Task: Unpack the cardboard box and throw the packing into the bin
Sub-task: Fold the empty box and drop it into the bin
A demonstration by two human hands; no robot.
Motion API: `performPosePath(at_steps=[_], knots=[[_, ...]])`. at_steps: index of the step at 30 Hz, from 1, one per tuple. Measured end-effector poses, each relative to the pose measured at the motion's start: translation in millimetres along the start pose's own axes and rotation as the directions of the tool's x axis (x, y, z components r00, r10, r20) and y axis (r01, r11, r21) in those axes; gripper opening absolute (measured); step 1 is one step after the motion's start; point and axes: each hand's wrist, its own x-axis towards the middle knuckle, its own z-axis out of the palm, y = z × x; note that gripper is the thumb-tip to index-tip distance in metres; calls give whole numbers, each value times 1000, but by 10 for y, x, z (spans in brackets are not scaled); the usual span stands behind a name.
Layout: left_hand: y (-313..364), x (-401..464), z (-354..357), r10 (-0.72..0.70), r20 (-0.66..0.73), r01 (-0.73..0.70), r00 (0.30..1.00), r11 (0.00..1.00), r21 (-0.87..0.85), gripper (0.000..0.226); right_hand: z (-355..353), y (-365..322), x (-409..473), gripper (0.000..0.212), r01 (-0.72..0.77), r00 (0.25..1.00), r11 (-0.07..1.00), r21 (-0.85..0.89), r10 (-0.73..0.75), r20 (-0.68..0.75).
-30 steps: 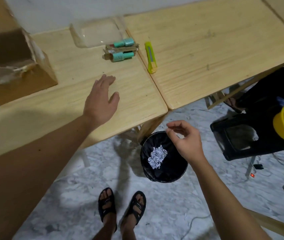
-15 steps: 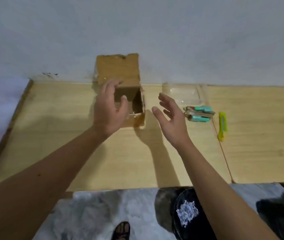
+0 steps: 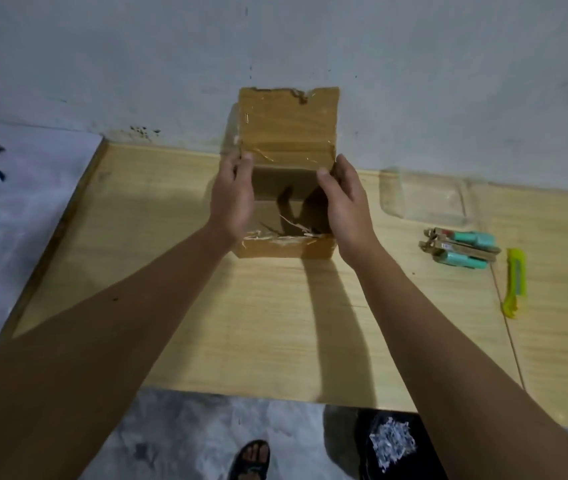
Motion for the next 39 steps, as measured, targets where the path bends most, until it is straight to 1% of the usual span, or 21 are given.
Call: performPosePath(at_steps=[2,4,5,7,8,9,10,11,12,13,14,16,18,20,21,23,27,30,32,35,39], knots=[[72,-11,5,-24,-32,21,999,994,-108,59,-29,26,14,72,-2,999,999,52,4,-33],[74,-44,9,-26,-22,20,999,973,-229,69,-69,23,4,61,-11,999,993,121,16,-39],[83,-89,-5,-28,9,30,1000,967,-253,82,-92,18,-6,60,-24,999,986,163,27,-19],[1,-107,-60,-42,88,65,995,959,-277,111,-156,28,-15,65,-54,998,977,205,49,29],[-55,-88,-101,-56,136,94,989,951,-294,117,-196,45,-17,67,-65,998,978,198,58,40],[-82,-86,-155,-60,150,103,987,950,-295,116,-232,63,-21,64,-66,997,980,189,59,39],[-46,-124,-183,-78,117,108,990,953,-282,110,-256,54,-48,55,-66,998,982,178,61,34],[-35,-162,-211,-88,77,106,993,955,-276,102,-281,56,-74,47,-67,998,984,164,64,26],[-16,-229,-236,-97,55,108,994,965,-239,88,-303,71,-100,46,-67,998,989,133,64,28],[5,-320,-256,-93,61,103,994,976,-191,76,-322,87,-147,51,-63,997,995,83,59,46],[-41,-372,-274,-77,83,87,994,988,-128,69,-342,118,-192,56,-55,996,998,15,54,69],[-127,-442,-285,-24,106,27,994,999,-34,63,-339,181,-283,57,-38,994,995,-91,46,98],[-187,-494,-247,44,136,-48,990,999,21,59,-308,216,-381,54,-21,994,990,-139,36,106],[-194,-542,-163,72,148,-83,986,994,73,50,-286,228,-478,58,-23,996,989,-146,35,77],[-178,-574,-114,65,142,-78,988,993,83,46,-296,229,-524,64,-29,998,990,-138,36,48],[-135,-650,-7,78,145,-92,986,991,97,50,-366,164,-634,71,-19,1000,991,-133,18,-9],[52,-830,367,127,191,-145,973,986,81,54,-731,22,-829,54,22,990,992,-121,-39,-135],[226,-1049,791,144,238,-166,961,983,77,52,-1127,-34,-1051,52,33,963,993,-112,-61,-262],[315,-1247,1110,149,312,-182,938,980,79,52,-1448,-35,-1253,57,28,934,995,-96,-60,-353],[352,-1629,1619,145,416,-198,898,976,87,51,-1961,26,-1688,55,-4,874,996,-94,-42,-483],[230,-2238,2249,118,567,-198,815,977,82,53,-2562,244,-2389,61,-92,776,994,-61,33,-630]])
